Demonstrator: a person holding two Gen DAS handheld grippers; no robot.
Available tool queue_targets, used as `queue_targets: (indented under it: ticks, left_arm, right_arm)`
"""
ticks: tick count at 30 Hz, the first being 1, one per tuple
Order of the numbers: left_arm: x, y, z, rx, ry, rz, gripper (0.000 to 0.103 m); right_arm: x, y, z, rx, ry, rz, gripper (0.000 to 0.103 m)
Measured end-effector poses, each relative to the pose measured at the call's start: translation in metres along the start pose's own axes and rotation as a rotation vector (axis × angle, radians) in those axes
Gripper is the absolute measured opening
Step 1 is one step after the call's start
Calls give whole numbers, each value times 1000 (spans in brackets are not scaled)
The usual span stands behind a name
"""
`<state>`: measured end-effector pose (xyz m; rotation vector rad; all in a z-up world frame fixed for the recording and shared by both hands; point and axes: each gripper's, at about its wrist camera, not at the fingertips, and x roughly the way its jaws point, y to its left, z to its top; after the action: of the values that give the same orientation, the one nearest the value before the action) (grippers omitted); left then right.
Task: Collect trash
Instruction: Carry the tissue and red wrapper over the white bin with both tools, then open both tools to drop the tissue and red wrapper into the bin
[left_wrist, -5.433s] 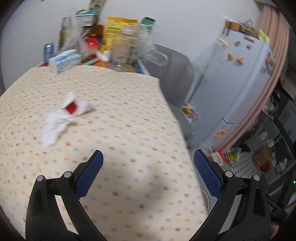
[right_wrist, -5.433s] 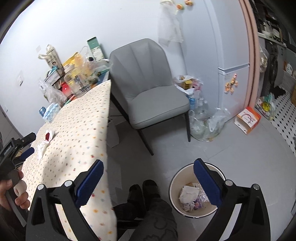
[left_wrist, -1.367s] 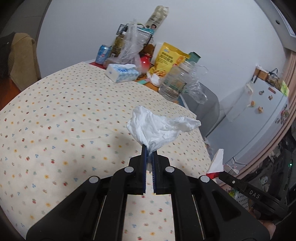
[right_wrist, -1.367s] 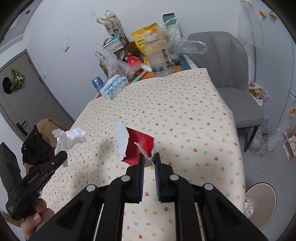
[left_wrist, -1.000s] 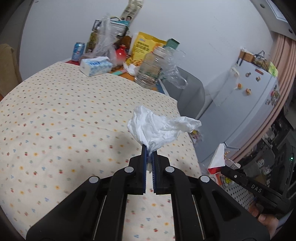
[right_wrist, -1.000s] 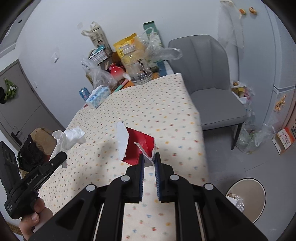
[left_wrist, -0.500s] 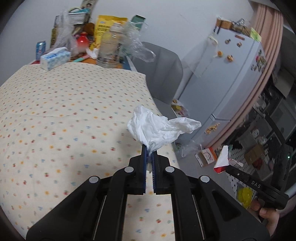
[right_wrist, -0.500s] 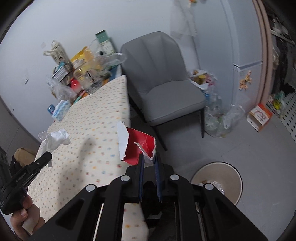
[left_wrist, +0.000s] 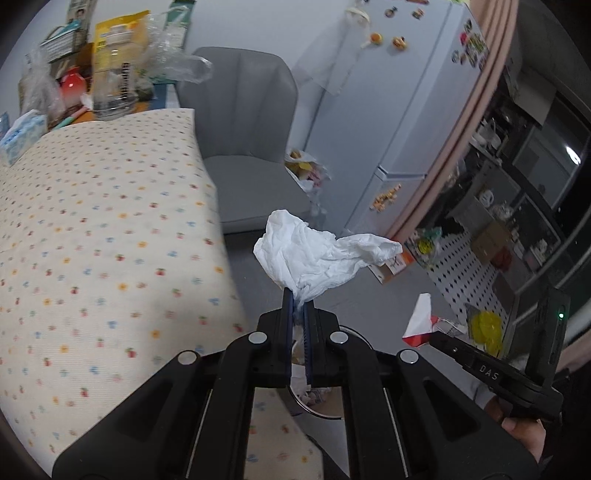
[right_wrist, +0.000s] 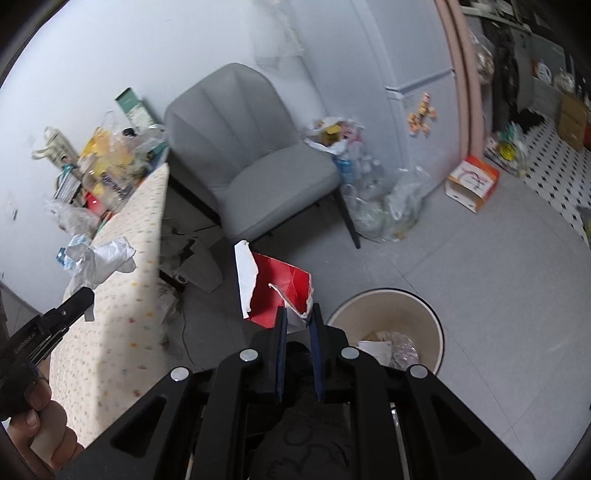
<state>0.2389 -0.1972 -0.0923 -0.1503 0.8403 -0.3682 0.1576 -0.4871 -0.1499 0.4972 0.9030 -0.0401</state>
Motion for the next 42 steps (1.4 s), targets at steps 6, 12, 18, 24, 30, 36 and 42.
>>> queue_targets:
  ticks: [6,12,18,24,30,36,42]
  left_arm:
    - [25,-23,-6,41,53,6,6]
    - [40,-38,-9,83,101,-1,6]
    - [58,-69,-17,139,147,-45,6]
    - [74,-104,-28,190,192,-94,6]
    - [81,-126,-33,221,185,-123,84]
    - [64,-109,-24,199,156,-68,95]
    - [33,-81,-15,123,105,-47,97]
  right_arm:
    - [37,-42,-1,84,27,-59,57]
    - [39,-69,-9,141,32,-38,63]
    - [6,-93,-12,182,-12,-55,64]
    - [-36,-119,-9,209,-82,-91,66]
    - [-60,-139,-12,247,-112,-114,68]
    - [-65,-134,-14,234,-113,-107,70]
    - [-74,-105,-12,183,-137,-60,89]
